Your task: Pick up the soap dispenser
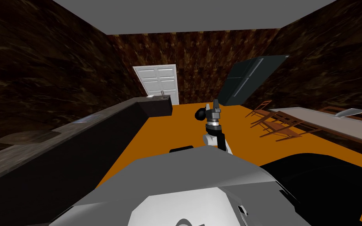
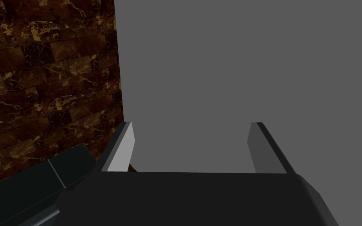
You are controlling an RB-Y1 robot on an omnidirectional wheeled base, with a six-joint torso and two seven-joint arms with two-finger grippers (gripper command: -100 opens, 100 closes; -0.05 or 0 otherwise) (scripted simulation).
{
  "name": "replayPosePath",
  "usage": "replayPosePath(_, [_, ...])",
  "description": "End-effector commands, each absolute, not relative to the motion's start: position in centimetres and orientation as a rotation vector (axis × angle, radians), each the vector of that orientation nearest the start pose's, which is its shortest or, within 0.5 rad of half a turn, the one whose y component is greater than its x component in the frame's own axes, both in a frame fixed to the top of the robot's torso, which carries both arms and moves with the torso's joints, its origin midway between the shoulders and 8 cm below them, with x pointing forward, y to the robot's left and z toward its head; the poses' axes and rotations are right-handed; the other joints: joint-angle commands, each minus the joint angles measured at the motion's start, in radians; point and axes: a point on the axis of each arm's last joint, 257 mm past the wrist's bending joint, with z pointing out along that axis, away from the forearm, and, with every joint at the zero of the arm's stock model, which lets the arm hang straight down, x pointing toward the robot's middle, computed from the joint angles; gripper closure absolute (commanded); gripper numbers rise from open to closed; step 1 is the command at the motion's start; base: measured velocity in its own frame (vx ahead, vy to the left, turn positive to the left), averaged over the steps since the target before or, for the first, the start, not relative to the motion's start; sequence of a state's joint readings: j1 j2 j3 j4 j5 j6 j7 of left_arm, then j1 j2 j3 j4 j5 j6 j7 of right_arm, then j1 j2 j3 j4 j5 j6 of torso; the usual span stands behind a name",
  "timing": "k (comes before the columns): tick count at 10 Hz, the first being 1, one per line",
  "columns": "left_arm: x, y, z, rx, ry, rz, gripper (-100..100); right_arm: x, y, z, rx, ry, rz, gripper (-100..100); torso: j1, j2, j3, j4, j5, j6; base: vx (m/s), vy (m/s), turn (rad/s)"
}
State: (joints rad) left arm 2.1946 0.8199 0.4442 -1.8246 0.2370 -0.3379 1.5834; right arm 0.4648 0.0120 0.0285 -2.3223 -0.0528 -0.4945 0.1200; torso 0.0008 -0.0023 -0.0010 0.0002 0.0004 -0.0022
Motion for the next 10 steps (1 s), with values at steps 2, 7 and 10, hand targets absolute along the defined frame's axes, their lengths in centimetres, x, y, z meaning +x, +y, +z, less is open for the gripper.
replayPosePath(2, [-24.6, 58.4, -18.1, -2.586, 0.545, -0.053, 100, 33.8, -27.2, 5.3, 0.606, 0.551, 1.280, 0, -0.001, 0.001, 0.000, 0.000, -0.001, 0.001, 0.000, 0.000, 0.000])
replayPosePath(7, [-24.4, 58.5, -17.3, -2.586, 0.542, -0.050, 100, 33.8, -27.2, 5.3, 0.606, 0.551, 1.280, 0, -0.001, 0.001, 0.001, 0.000, 0.000, -0.001, -0.003, -0.004, -0.001])
replayPosePath(10, [-24.2, 58.6, -16.7, -2.586, 0.544, -0.049, 100, 33.8, -27.2, 5.3, 0.606, 0.551, 1.280, 0, -0.005, 0.003, 0.002, 0.000, -0.001, -0.002, -0.032, -0.031, -0.005])
